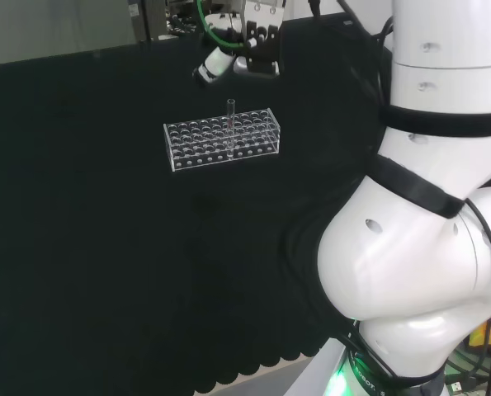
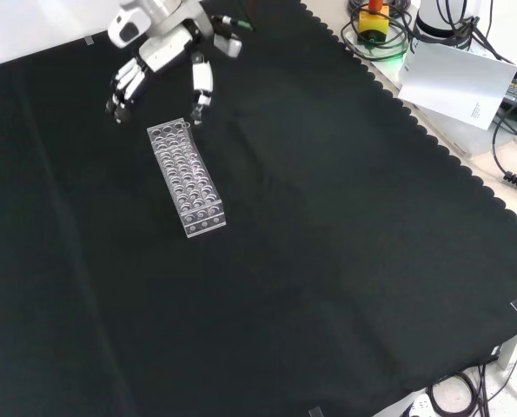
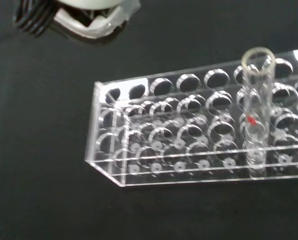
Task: Put the test tube back in the rack.
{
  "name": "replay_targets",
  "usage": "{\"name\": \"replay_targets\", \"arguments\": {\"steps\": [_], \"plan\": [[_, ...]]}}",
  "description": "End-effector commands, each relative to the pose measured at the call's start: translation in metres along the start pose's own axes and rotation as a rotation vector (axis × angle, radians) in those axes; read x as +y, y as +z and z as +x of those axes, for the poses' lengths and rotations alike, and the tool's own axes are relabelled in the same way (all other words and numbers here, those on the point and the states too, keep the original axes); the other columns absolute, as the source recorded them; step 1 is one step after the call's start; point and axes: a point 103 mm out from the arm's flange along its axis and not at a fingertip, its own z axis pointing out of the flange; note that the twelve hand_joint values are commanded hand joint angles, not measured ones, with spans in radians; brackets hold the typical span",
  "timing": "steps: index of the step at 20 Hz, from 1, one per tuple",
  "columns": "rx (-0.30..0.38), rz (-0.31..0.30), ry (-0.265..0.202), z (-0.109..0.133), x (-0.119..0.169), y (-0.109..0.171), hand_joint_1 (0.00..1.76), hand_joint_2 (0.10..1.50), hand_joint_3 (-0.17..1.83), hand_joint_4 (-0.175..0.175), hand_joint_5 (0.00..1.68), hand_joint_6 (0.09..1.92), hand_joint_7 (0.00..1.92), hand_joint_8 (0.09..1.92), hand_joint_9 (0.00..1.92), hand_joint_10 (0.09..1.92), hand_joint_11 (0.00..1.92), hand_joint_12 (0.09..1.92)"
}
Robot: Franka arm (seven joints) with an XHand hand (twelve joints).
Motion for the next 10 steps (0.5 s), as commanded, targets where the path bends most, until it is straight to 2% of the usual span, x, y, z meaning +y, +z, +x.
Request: {"name": "replay_targets", "arguments": {"steps": [1, 4, 10], "plan": [[-0.038, -0.13, -0.188, 0.048, -0.044, -0.067, 0.83, 0.64, 0.37, 0.077, 0.22, 0.09, 0.0, 0.44, 0.32, 0.09, 0.0, 1.55], [-0.037, -0.152, -0.216, 0.059, -0.058, -0.081, 0.82, 0.64, 0.37, 0.078, 0.21, 0.09, 0.0, 0.44, 0.32, 0.09, 0.0, 1.54], [-0.007, -0.168, -0.228, 0.063, -0.088, -0.094, 0.82, 0.65, 0.36, 0.08, 0.22, 0.09, 0.0, 0.45, 0.32, 0.09, 0.0, 1.53]]}}
